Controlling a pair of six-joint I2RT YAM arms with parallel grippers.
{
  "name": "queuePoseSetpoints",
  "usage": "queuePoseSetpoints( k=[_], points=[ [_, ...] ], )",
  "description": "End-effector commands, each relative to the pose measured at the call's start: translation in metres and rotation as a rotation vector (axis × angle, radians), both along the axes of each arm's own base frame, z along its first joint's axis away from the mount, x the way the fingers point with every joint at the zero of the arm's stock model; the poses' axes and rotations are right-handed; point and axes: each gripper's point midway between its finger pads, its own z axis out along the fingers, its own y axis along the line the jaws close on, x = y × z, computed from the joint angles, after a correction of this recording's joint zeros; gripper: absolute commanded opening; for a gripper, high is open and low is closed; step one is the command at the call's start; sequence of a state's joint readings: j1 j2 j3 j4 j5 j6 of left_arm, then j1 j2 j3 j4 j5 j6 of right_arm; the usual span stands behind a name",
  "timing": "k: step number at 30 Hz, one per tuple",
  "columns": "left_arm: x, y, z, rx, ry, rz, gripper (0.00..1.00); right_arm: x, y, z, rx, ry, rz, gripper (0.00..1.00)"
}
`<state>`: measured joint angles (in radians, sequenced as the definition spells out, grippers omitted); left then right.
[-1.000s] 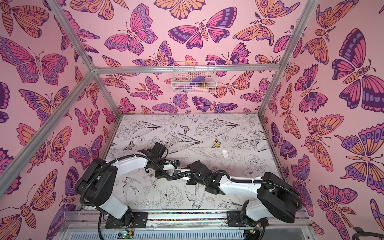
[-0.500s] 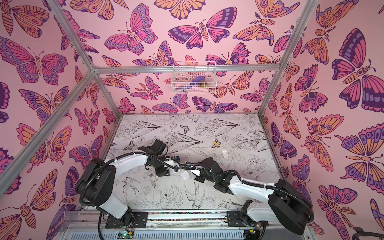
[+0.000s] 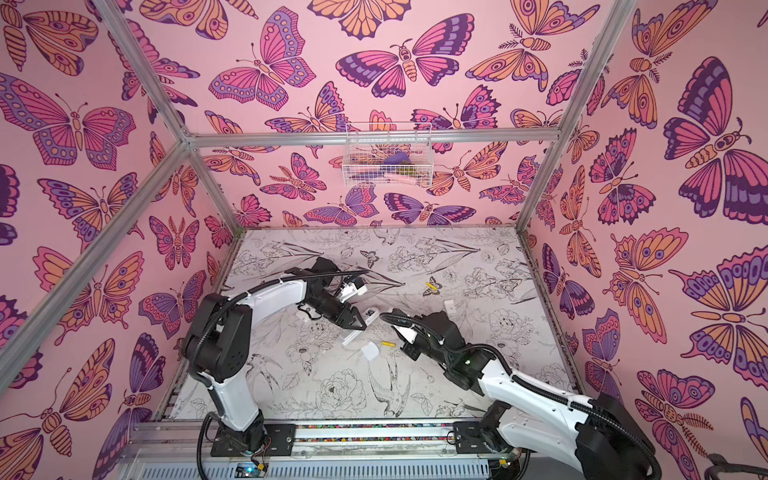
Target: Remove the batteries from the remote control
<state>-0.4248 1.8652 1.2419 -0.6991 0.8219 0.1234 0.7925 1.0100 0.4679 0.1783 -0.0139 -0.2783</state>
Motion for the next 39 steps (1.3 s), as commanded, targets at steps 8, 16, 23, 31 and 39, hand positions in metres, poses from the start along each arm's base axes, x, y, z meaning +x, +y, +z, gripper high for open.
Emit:
queuePoseSetpoints(
  k=[8,16,23,31,39],
  points=[
    [-0.005,-0.025,0.002,-0.183,0.328,0.136,0.31,-0.001,-0.010,-0.024,-0.069,0.095,-0.053,0.00],
    [0.007,-0.031,0.005,-0.289,0.466,0.205,0.31,0.037,0.022,-0.017,-0.101,0.094,-0.066,0.00],
    [0.018,-0.030,-0.001,-0.348,0.608,0.275,0.29,0.058,0.047,-0.004,-0.106,0.110,-0.052,0.00],
    [0.024,-0.031,0.001,-0.418,0.644,0.278,0.28,0.051,0.005,-0.022,-0.190,0.141,-0.155,0.00],
    [0.026,-0.032,0.006,-0.403,0.769,0.318,0.28,0.064,0.003,-0.018,-0.213,0.134,-0.163,0.00]
  ],
)
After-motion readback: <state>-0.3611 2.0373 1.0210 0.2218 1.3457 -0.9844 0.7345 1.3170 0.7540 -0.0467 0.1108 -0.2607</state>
